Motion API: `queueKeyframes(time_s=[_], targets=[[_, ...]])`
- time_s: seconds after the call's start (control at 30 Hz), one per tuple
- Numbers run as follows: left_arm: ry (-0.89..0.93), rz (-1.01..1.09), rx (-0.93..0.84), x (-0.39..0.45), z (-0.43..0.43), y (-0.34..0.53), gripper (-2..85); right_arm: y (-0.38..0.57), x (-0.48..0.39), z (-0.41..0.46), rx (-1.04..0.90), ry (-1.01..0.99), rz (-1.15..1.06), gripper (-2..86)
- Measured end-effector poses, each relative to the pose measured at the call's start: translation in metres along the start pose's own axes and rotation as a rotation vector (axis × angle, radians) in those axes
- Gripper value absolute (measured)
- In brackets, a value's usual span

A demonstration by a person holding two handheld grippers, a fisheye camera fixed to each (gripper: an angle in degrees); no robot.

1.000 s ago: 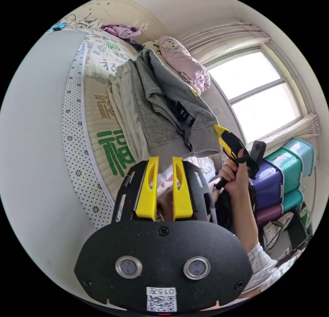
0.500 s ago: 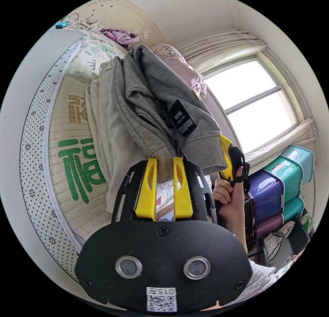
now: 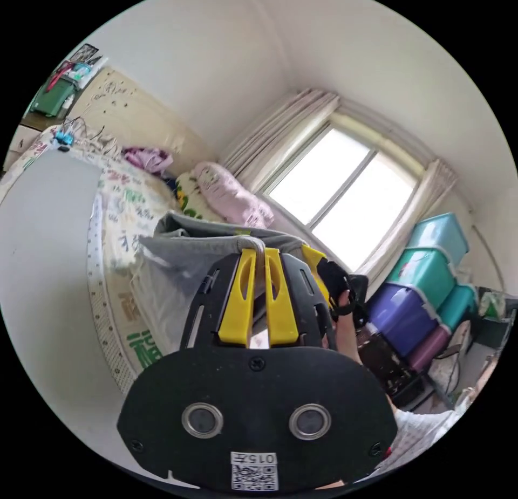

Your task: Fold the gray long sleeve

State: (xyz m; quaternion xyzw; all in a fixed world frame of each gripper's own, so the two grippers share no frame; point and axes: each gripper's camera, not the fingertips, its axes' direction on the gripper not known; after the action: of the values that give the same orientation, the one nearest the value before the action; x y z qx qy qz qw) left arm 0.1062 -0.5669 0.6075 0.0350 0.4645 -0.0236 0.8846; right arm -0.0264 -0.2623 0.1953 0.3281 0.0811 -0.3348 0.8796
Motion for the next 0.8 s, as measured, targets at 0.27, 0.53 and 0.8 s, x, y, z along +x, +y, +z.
queueKeyframes(time_s=[0.27,0.53,0.8], targets=[[0.257,0.1,0.052,0.049,-0.245,0.029,0.7,0.068,-0.117,0.048,0.022,-0.496,-0.053,1.1],[0.145,-0.033,0.093,0.003,-0.446,0.217,0.8,0.304,-0.157,0.099,0.041,-0.568,0.226,1.2],[0.078,-0.327,0.341,-0.058,-0.542,0.376,0.9,0.398,-0.18,0.108,-0.094,-0.122,0.154,1.5]])
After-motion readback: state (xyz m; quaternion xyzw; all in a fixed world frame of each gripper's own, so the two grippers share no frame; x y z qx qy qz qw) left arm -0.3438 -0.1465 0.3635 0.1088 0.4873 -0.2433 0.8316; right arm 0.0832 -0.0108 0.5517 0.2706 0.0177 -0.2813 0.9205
